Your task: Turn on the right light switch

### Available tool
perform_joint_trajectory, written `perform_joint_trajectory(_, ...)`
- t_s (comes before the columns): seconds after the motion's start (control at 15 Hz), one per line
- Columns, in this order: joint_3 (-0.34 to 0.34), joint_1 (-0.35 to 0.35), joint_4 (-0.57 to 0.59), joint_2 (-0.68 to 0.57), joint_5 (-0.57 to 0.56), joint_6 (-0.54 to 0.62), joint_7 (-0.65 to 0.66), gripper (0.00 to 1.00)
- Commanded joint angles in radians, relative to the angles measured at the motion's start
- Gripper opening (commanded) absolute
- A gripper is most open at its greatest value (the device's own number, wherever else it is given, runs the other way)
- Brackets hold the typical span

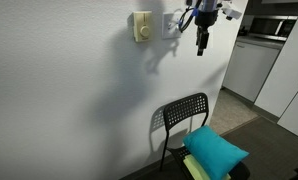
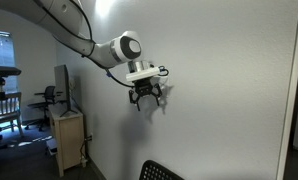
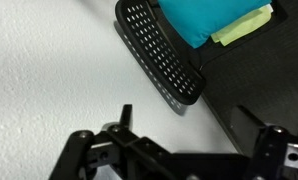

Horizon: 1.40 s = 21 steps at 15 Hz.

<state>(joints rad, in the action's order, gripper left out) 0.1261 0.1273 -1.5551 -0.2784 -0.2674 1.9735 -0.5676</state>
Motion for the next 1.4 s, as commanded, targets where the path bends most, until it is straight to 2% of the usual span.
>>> perform_joint_trajectory(0.0,0.008,0.002,0.009,-0.007,-0.028,0.030,-0.029,1.00)
perform_joint_trajectory(0.4,0.021,0.020,0.010,-0.004,-0.117,0.103,-0.176,1.00)
perform_joint_trajectory(0.87,0.038,-0.009,-0.022,0.001,-0.070,0.316,-0.542,1.00)
perform_joint_trajectory(1.0,0.036,-0.012,-0.029,-0.006,-0.058,0.372,-0.606,1.00)
perform_joint_trajectory(1.13,0.033,-0.011,-0.036,-0.014,-0.050,0.410,-0.639,1.00)
perform_joint_trajectory(1.33,0.021,0.006,-0.038,-0.024,-0.062,0.387,-0.587,1.00)
